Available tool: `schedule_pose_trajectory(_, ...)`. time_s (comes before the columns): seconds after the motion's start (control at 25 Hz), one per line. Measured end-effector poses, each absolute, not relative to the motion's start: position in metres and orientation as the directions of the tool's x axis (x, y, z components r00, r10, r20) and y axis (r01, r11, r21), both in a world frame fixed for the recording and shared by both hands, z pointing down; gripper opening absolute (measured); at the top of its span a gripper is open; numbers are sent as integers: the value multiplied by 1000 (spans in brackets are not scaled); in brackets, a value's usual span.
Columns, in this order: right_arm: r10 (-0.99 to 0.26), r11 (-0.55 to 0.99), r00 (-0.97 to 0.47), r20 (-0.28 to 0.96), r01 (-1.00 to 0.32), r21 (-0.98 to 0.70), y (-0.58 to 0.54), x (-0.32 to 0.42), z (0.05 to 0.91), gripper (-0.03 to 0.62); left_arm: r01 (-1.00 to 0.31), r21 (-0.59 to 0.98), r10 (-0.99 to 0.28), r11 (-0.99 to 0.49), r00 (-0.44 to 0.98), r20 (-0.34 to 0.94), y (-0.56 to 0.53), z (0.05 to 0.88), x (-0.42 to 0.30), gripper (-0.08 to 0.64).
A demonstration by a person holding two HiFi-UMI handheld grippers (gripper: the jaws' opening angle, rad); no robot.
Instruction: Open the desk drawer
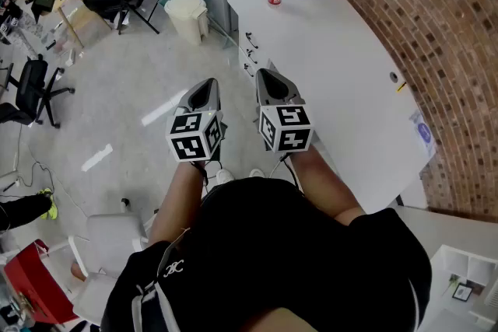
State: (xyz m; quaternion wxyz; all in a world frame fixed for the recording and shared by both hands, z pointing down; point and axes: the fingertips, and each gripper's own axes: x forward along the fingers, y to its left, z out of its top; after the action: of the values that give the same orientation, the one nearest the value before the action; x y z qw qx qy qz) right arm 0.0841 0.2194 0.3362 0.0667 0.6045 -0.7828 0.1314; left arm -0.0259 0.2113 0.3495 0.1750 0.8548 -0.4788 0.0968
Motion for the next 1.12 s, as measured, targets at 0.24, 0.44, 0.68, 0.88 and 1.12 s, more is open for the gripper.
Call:
schedule_pose_trajectory(0.24,-926,232,-266,268,-961,-152,216,77,337,-9,-847,222,-779,-483,532,333,207,350,-31,-2)
schedule_pose_trajectory(0.44,-922,241,-278,270,-957,-161,217,68,341,-9,-842,232,-772,-487,539,336,203,353,-38,-2)
schedule_pose_trajectory(0.68,-921,221,-250,298,-967,-128,215,59,352,-9,-829,247,-755,-501,559,343,194,360,-44,-2)
schedule_pose_trajectory(0.88,-925,164,-200,323,-977,-137,209,57,362,-9,-811,246,-734,-532,586,344,183,362,-50,-2)
schedule_pose_trajectory(1.12,-936,99,-147,321,-982,-164,200,54,366,-9,-791,262,-717,-554,612,334,169,369,-63,-2)
